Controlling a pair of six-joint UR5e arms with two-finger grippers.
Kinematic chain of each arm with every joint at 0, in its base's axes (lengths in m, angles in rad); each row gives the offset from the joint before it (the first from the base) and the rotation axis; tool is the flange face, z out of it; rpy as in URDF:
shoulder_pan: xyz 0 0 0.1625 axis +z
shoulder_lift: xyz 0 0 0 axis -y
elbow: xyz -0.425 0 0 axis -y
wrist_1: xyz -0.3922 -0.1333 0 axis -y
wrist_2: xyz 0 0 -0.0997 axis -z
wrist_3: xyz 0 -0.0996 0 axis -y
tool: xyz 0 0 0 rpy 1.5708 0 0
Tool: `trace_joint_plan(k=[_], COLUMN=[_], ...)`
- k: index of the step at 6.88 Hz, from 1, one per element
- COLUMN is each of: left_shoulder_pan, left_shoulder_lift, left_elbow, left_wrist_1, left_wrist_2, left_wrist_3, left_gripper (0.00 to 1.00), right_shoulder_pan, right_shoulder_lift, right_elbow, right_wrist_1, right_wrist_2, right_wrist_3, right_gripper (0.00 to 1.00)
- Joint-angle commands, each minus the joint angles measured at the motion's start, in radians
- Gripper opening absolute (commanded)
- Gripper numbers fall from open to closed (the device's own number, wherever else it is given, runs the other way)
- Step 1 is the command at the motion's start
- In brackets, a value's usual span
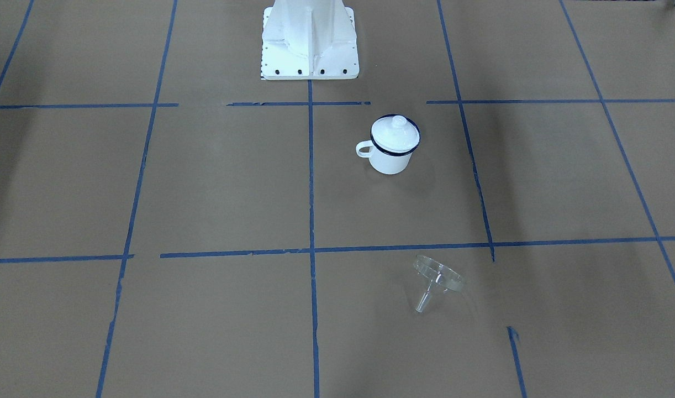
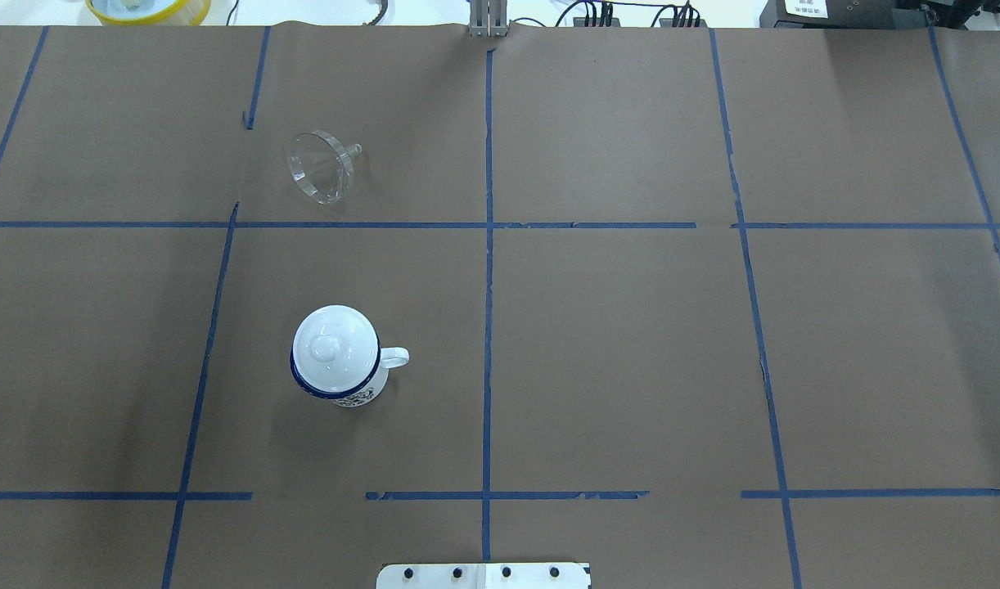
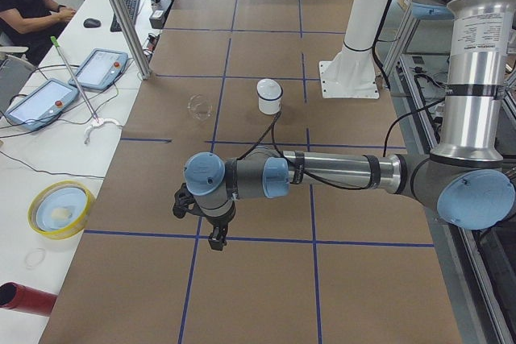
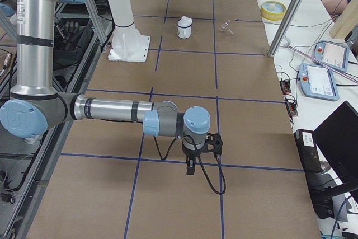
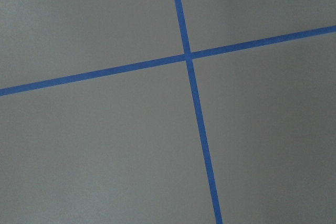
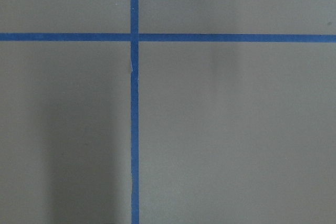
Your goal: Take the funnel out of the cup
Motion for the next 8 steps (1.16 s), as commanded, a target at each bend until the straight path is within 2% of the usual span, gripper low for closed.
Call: trace_joint_plan(k=[1,4,8], left_shoulder_pan=[0.002,0.001,-0.004], left_shoulder_lift=[-0.001,-0.007,-0.007], left_elbow=[-0.007,-0.031,-0.022], left_wrist_1=[-0.001,0.0,0.008], left_wrist_2=[-0.013,0.054,0.053], left_wrist_3=[-0.11,-0.087,-0.027], left_gripper=[1.0,1.0,1.0], right_shoulder_pan=[0.0,0.0,0.0], right_shoulder_lift=[0.0,0.0,0.0], right_elbow=[-0.001,-0.001,0.001], right_wrist_1=[0.0,0.0,0.0], right_wrist_2=[0.0,0.0,0.0], right_wrist_3=[0.0,0.0,0.0], right_gripper=[1.0,1.0,1.0])
